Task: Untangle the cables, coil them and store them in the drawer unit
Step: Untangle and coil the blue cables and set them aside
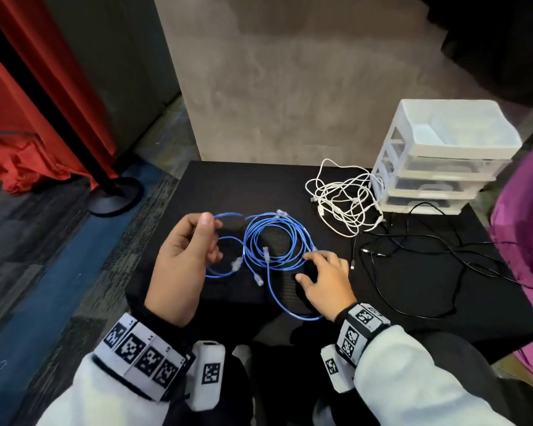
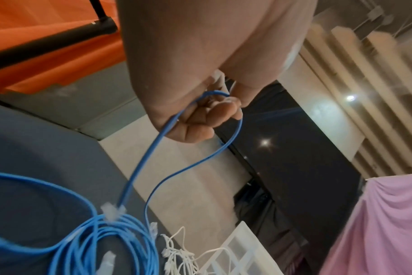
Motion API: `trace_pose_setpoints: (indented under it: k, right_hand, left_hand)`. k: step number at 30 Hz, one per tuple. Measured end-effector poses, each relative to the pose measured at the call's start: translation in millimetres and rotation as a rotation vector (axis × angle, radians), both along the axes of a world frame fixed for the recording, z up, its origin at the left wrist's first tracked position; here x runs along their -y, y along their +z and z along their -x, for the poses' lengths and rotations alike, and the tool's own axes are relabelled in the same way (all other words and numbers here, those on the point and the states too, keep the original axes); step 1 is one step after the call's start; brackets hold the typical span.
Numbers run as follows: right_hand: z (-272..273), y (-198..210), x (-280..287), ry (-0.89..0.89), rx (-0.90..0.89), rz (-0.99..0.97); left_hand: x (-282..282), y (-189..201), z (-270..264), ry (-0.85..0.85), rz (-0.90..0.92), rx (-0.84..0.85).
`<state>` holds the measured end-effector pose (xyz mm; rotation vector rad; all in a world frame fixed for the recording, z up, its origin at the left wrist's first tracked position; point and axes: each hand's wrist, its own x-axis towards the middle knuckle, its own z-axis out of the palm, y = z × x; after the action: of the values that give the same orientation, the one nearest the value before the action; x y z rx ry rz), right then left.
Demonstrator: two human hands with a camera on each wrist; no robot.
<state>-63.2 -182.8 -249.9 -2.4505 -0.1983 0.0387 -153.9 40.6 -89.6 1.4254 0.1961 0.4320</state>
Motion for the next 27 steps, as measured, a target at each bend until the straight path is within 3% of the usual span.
trace_pose_setpoints:
  k: [2, 4, 7, 9, 11, 13, 15, 16, 18, 20, 24, 27]
  right_hand:
    - [-0.6, 2.0, -1.2, -0.049, 0.053, -0.123]
    - [-3.4, 21.8, -8.6, -0.021, 0.035, -0.383]
    - [-9.2, 67.0, -25.0, 0.231, -0.051, -0.624]
    - [-19.6, 87.2, -32.4, 0.329, -0.065, -0.539]
    - [-35.0, 90.7, -33.3, 0.299, -0.041, -0.477]
    - [-46.2, 89.9, -28.9, 0.192, -0.072, -0.574]
    - [-44.8, 90.7, -24.3, 0.142, -0.062, -0.671]
    - [-39.0, 90.7, -24.2, 0.15, -0.065, -0.726]
    - [-23.3, 87.9, -26.8, 0.187, -0.096, -0.802]
    - [-10.3, 76.4, -29.7, 0.203, -0.121, -0.808]
    - [0.7, 56.9, -24.7, 0.265, -0.131, -0.714]
    - [2.9, 52.5, -15.7, 0.343, 0.011, -0.468]
  left_hand:
    - [0.3, -5.0, 3.0, -0.07, -0.031, -0.019]
    - [8.7, -1.3, 5.9, -0.192, -0.088, -0.023]
    - [27.0, 8.8, 7.0, -0.391, -0.166, 0.032]
    - [33.3, 12.5, 4.3, -0.465, -0.139, 0.049]
    - [34.4, 11.0, -1.3, -0.442, -0.075, 0.073]
    - [35.2, 2.4, -8.8, -0.243, -0.058, 0.052]
    - [35.6, -15.6, -19.1, 0.029, 0.063, -0.129]
    - [36.1, -27.2, -25.1, 0.083, 0.179, -0.258]
    - [42.7, -46.9, -37.1, 0.066, 0.443, -0.484]
    - [53.6, -60.6, -46.6, 0.01, 0.539, -0.615]
    - [66.6, -72.6, -67.5, -0.144, 0.544, -0.62]
    - [62.7, -65.3, -82.0, -0.186, 0.617, -0.638]
